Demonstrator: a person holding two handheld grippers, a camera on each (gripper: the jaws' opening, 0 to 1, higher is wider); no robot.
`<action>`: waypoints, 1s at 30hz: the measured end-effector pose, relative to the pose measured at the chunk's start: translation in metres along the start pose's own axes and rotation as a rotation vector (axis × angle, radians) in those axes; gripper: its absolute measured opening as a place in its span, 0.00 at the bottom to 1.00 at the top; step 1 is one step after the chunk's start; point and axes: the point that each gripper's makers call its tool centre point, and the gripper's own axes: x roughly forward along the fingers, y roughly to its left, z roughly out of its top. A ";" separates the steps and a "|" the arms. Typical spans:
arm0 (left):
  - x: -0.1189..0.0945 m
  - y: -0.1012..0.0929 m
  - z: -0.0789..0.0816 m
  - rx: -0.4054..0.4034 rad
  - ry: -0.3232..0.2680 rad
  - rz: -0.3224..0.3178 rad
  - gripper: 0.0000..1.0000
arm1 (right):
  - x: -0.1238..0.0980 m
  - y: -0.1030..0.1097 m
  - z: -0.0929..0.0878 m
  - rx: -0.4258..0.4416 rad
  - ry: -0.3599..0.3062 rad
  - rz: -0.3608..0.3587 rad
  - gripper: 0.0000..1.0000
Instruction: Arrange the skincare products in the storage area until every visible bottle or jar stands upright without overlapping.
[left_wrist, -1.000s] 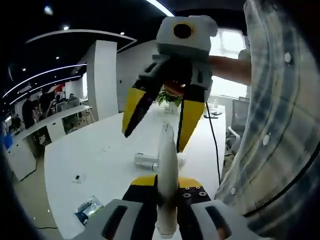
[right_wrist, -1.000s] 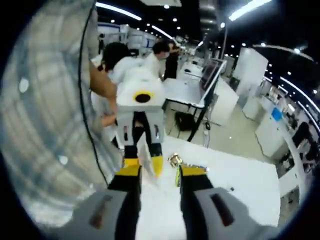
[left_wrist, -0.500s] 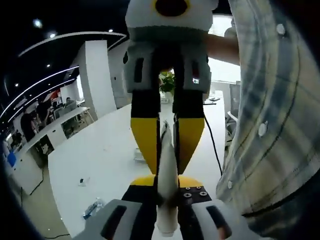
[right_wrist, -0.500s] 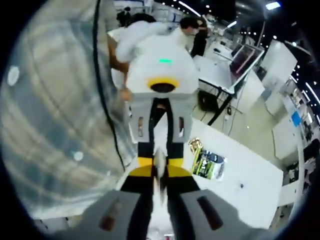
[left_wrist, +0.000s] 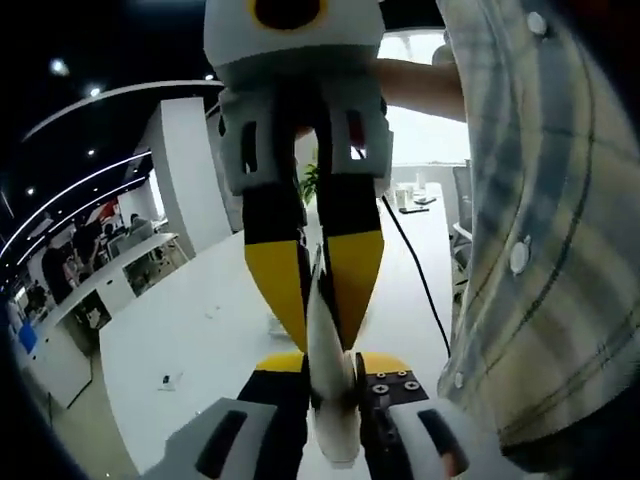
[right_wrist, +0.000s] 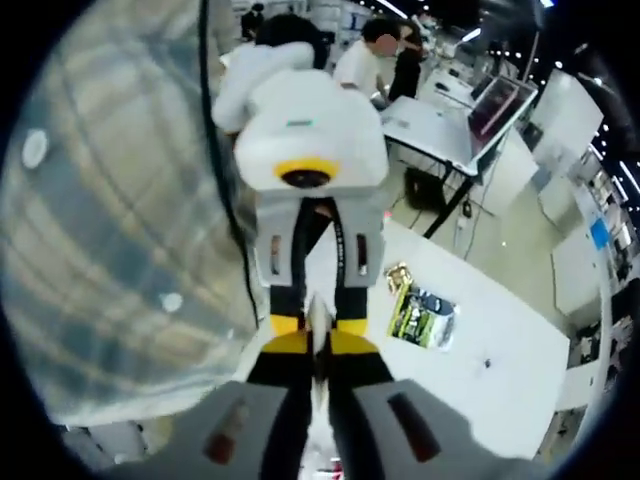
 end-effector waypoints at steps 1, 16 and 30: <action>0.000 0.001 0.000 0.002 -0.008 0.006 0.17 | -0.001 -0.001 0.000 -0.003 0.002 0.001 0.01; -0.001 0.022 -0.007 -0.034 -0.004 0.115 0.19 | -0.004 -0.021 -0.007 -0.042 0.086 0.011 0.00; -0.019 0.027 -0.028 -0.119 0.037 0.165 0.21 | 0.017 -0.029 -0.036 -0.030 0.173 0.056 0.01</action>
